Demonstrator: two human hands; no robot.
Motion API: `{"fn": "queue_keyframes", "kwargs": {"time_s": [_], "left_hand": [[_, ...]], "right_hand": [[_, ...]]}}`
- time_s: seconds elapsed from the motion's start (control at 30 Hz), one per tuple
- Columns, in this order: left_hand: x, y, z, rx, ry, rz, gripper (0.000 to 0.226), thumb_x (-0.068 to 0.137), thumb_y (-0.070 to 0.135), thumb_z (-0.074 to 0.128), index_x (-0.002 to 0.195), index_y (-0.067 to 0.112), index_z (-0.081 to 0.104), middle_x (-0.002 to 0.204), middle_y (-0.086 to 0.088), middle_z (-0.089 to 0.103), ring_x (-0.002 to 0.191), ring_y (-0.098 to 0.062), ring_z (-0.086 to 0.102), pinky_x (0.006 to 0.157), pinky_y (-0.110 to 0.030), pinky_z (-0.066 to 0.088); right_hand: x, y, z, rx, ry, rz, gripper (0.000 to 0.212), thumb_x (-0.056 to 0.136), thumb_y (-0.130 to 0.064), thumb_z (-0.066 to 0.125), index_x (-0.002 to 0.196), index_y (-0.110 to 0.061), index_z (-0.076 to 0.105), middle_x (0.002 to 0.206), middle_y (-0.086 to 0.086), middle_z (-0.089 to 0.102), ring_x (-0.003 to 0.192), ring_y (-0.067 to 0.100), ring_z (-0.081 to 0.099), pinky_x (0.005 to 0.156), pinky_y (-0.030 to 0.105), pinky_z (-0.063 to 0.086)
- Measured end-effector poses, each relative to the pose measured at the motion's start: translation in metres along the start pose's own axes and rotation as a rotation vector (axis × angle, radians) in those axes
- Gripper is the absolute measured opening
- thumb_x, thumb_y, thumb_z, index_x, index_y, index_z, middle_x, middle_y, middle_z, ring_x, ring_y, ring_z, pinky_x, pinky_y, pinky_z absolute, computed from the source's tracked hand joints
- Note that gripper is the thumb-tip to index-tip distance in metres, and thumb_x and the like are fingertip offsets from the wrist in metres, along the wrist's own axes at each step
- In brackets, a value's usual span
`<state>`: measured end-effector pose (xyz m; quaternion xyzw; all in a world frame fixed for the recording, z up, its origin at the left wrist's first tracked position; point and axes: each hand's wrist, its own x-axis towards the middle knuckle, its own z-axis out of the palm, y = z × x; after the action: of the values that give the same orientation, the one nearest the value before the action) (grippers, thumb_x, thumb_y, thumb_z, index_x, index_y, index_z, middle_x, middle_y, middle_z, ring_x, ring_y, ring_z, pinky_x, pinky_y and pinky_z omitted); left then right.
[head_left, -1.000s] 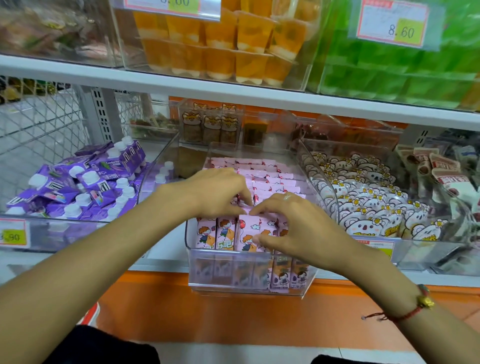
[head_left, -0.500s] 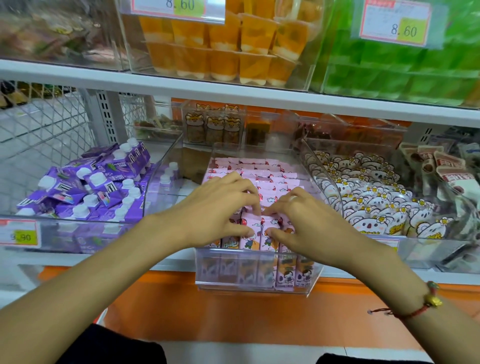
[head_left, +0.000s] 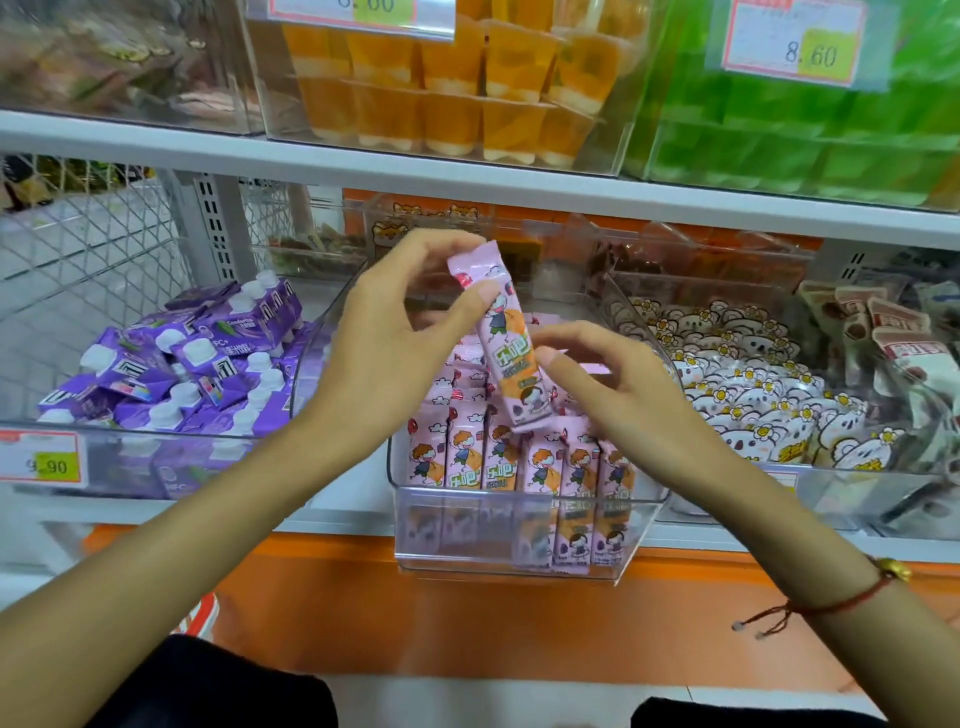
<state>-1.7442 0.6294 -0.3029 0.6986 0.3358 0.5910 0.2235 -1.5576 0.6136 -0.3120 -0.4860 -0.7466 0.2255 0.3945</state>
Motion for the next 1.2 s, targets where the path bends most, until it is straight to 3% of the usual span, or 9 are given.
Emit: {"fn": "queue_keyframes", "kwargs": {"time_s": [0.13,0.23,0.33,0.53,0.67,0.87,1.03,1.1,1.2], "left_hand": [[-0.002,0.004,0.008,-0.037,0.065,-0.014,0.023,0.087,0.014,0.068,0.109,0.021,0.062,0.099,0.017,0.066,0.088,0.006,0.063,0.079,-0.01,0.046],[-0.004,0.002,0.011,-0.105,0.078,-0.085,0.033,0.087,0.016,0.069,0.118,0.017,0.059,0.108,0.009,0.067,0.095,0.0,0.065,0.086,-0.018,0.051],[-0.009,-0.004,0.016,-0.091,0.031,-0.156,0.04,0.089,0.018,0.066,0.126,0.019,0.053,0.124,0.005,0.061,0.108,-0.003,0.062,0.09,-0.02,0.05],[-0.016,-0.009,0.022,-0.072,-0.094,-0.184,0.032,0.085,0.007,0.066,0.109,0.027,0.059,0.109,0.013,0.063,0.1,0.001,0.059,0.068,-0.01,0.049],[-0.018,-0.012,0.022,-0.054,-0.183,-0.17,0.046,0.077,0.005,0.07,0.115,0.027,0.059,0.112,0.013,0.063,0.1,-0.001,0.061,0.07,-0.017,0.054],[-0.023,-0.014,0.022,0.168,-0.077,-0.101,0.041,0.074,0.036,0.078,0.109,0.04,0.057,0.107,0.025,0.062,0.092,0.002,0.062,0.072,-0.03,0.056],[-0.032,-0.011,0.03,0.311,-0.082,0.025,0.038,0.08,0.045,0.064,0.115,0.039,0.054,0.114,0.023,0.058,0.104,0.0,0.058,0.076,-0.036,0.055],[-0.032,-0.011,0.031,0.306,-0.067,0.02,0.039,0.078,0.043,0.071,0.113,0.038,0.054,0.112,0.023,0.058,0.1,0.0,0.059,0.075,-0.034,0.055],[-0.028,-0.014,0.026,0.227,-0.042,-0.038,0.031,0.083,0.037,0.07,0.109,0.038,0.053,0.107,0.024,0.059,0.094,0.0,0.061,0.072,-0.033,0.056]], "right_hand": [[-0.001,-0.01,0.007,0.32,-0.135,0.064,0.031,0.094,-0.024,0.057,0.124,-0.024,0.059,0.113,-0.01,0.066,0.098,0.005,0.066,0.086,0.016,0.049],[0.001,-0.008,0.009,0.361,-0.09,0.112,0.035,0.09,-0.019,0.063,0.125,-0.019,0.059,0.11,-0.003,0.068,0.094,0.01,0.069,0.087,0.021,0.052],[0.003,-0.004,0.012,0.504,-0.037,0.238,0.033,0.089,-0.02,0.065,0.121,-0.019,0.061,0.107,0.001,0.071,0.091,0.007,0.069,0.075,0.016,0.052],[0.004,-0.003,0.015,0.606,0.028,0.309,0.031,0.087,-0.02,0.067,0.117,-0.016,0.061,0.1,-0.001,0.073,0.087,0.005,0.069,0.067,0.015,0.051],[0.002,-0.002,0.016,0.762,0.027,0.364,0.022,0.088,-0.015,0.065,0.11,-0.015,0.063,0.088,-0.004,0.073,0.077,0.004,0.069,0.061,0.017,0.052],[0.0,-0.001,0.017,0.8,0.081,0.311,0.006,0.087,-0.014,0.066,0.089,-0.019,0.065,0.08,-0.008,0.072,0.077,0.005,0.068,0.072,0.021,0.053],[0.002,-0.001,0.018,0.752,0.291,0.303,0.026,0.074,-0.015,0.078,0.085,-0.014,0.055,0.062,-0.012,0.067,0.063,0.002,0.067,0.062,0.017,0.053],[0.002,-0.002,0.019,0.704,0.274,0.3,0.027,0.073,-0.019,0.079,0.087,-0.015,0.056,0.075,-0.007,0.069,0.071,0.004,0.069,0.062,0.016,0.052],[0.003,-0.002,0.017,0.698,0.178,0.287,0.03,0.078,-0.021,0.074,0.102,-0.01,0.06,0.093,-0.001,0.07,0.086,0.006,0.069,0.079,0.022,0.054]]}}
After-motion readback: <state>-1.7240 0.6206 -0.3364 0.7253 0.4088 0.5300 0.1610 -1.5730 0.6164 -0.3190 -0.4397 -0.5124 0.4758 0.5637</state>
